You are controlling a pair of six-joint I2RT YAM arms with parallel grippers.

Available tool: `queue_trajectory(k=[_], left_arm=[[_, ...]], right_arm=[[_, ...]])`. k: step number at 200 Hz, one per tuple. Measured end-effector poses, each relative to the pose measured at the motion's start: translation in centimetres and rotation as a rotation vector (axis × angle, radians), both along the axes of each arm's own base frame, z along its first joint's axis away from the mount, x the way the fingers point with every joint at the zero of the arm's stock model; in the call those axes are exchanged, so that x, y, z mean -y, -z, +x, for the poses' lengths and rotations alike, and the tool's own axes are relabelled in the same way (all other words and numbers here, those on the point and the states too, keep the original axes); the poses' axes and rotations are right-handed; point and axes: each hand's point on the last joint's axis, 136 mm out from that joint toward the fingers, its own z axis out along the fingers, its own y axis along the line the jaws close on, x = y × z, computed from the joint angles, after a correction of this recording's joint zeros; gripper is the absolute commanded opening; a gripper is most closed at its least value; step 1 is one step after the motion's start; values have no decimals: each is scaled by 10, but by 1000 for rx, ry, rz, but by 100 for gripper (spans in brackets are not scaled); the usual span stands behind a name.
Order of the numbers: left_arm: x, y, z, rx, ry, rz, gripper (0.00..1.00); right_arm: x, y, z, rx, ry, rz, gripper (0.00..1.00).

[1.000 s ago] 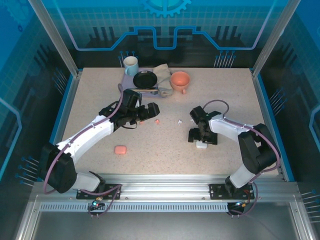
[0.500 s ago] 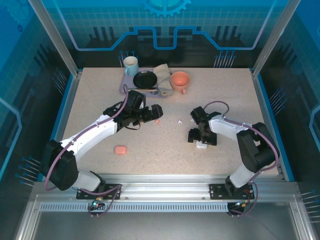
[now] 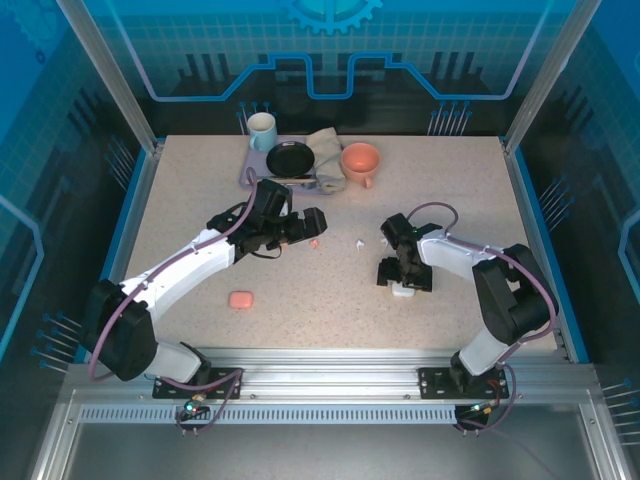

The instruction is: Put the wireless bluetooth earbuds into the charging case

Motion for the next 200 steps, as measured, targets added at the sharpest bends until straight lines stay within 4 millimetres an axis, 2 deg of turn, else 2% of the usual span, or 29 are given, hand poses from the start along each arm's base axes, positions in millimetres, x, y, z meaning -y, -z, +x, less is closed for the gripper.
queue_trajectory(k=[58,125,175,200], left_arm=[[1,0,0,0,2,0,99],[1,0,-1,0,4,-1,99],[1,0,-2,7,2,-7,99],[-2,8,-7,11,-14,-28,99]], right_arm=[[-3,0,-2,-11,5,3,77],[-12,0,-5,-16,-3,2,63],[-26,-2,-13,-27,-7,27,57],[-37,-14,-10,-1,9,72,55]])
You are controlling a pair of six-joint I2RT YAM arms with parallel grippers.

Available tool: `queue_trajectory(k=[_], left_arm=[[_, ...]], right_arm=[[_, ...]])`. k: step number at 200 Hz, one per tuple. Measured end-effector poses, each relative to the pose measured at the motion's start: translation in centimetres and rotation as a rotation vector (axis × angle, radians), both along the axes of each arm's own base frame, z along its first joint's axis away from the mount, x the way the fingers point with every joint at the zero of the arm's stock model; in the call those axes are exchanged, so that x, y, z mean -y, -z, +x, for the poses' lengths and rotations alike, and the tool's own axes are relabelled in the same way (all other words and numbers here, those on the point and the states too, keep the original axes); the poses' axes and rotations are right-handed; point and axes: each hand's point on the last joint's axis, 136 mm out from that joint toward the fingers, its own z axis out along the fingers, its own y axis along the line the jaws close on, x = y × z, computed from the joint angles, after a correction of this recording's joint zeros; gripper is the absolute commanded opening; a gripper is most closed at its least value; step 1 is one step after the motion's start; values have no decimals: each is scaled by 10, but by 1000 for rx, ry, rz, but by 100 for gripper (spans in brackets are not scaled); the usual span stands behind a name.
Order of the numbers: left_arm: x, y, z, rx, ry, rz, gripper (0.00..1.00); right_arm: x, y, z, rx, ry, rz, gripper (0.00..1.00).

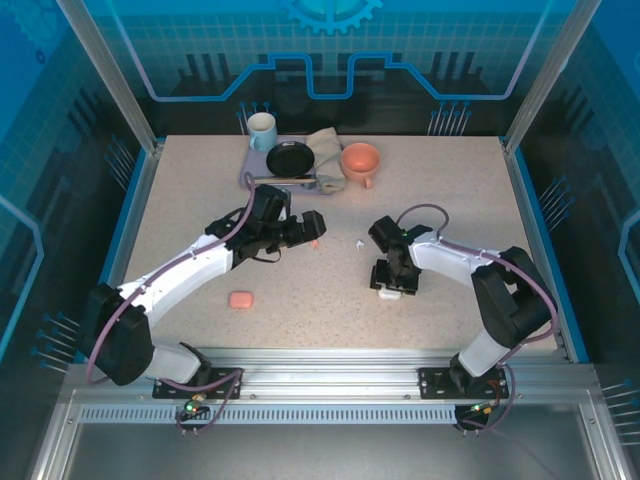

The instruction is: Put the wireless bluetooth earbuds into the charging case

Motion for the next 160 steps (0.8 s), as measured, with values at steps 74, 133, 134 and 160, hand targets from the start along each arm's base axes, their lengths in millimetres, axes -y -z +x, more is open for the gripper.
queue_trajectory(k=[74,133,134,160], left_arm=[[-10,32,-22,52,-50,-125,99],[5,24,-17,179,1,-254,99],[5,24,-17,181,1,-256,99],[14,18,-6,235,13,-294,98]], right_arm=[[-46,-75,57,184,160,215,55],[-89,-93,107,198,332,365,55],[-89,-92,107,195,339,367,55],[-99,-84,115,156,418,402,55]])
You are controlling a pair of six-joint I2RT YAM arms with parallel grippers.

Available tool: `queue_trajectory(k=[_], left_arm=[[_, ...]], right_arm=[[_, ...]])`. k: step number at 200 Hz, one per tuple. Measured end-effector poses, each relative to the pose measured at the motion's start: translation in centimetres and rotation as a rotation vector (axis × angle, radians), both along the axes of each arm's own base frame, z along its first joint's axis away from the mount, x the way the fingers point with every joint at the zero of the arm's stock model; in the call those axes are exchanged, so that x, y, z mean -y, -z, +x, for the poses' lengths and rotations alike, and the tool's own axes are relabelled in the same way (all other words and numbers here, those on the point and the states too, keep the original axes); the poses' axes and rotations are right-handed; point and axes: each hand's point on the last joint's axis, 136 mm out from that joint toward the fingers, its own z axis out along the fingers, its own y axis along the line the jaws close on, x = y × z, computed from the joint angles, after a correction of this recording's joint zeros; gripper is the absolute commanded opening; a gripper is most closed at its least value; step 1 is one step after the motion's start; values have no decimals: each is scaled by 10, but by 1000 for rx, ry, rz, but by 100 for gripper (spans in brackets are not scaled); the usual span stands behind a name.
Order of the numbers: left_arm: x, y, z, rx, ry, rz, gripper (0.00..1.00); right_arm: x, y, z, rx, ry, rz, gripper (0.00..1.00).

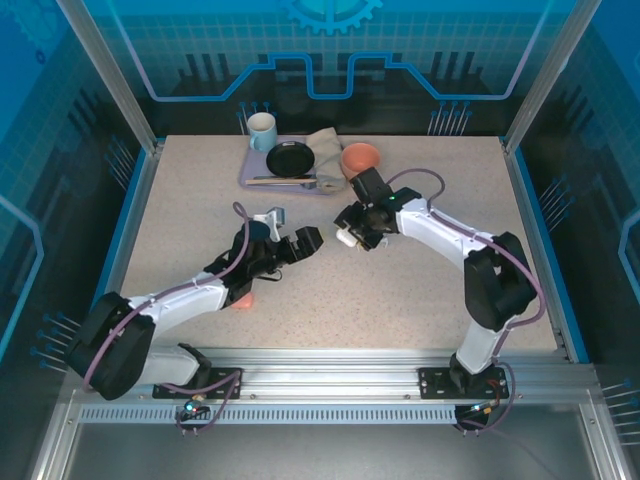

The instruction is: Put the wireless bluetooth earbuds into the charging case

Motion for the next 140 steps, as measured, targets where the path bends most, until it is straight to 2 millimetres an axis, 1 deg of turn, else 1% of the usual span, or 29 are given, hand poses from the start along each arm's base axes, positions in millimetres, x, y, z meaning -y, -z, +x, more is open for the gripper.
queue_trajectory(k=[15,43,81,110,140], left_arm=[[4,3,5,8,1,-9,96],[14,12,7,2,13,-20,92],[24,20,9,1,28,-28,80],[34,17,17,20,37,-35,72],[38,12,25,39,25,-43,67]], right_arm=[[-4,0,4,-15,36,23,54],[-13,-10,13,-15,89,77,55],[-21,-24,24,-2,127,122,55],[-29,-29,25,2,128,139,55],[-35,-29,21,-5,122,146,55]])
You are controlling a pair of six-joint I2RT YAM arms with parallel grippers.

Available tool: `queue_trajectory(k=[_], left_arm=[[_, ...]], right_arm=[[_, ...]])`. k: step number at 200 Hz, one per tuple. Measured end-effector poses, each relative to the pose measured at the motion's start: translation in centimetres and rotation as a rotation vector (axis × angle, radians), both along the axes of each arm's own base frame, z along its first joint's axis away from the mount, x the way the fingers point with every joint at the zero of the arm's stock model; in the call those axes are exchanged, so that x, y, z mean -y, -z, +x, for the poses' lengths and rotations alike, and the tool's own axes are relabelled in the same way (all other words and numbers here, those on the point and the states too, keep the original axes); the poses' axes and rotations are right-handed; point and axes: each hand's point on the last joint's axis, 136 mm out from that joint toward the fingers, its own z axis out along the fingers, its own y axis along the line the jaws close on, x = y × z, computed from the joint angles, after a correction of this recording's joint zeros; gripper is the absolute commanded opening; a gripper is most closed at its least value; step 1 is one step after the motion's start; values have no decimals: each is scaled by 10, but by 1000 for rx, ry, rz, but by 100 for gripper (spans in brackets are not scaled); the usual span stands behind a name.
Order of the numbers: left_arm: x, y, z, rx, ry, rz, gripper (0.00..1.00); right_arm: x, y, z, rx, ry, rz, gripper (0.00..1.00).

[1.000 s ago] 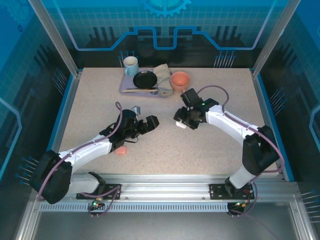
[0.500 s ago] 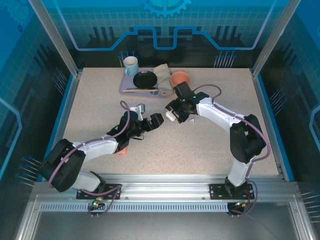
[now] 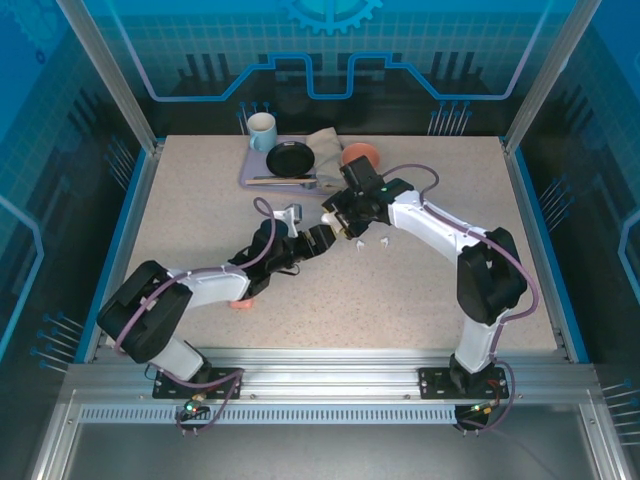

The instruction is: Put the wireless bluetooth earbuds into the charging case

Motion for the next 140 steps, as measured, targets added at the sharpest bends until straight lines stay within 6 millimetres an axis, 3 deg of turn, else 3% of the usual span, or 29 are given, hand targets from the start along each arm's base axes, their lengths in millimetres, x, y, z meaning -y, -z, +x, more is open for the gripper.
queue_trajectory(k=[49,140], left_arm=[[3,-3,15,22,-32,-1,58],[5,-6,26,34,-59,6,49]], right_arm=[[-2,0,-1,-6,-4,9,54],[-1,5,-4,-17,-3,8,54]])
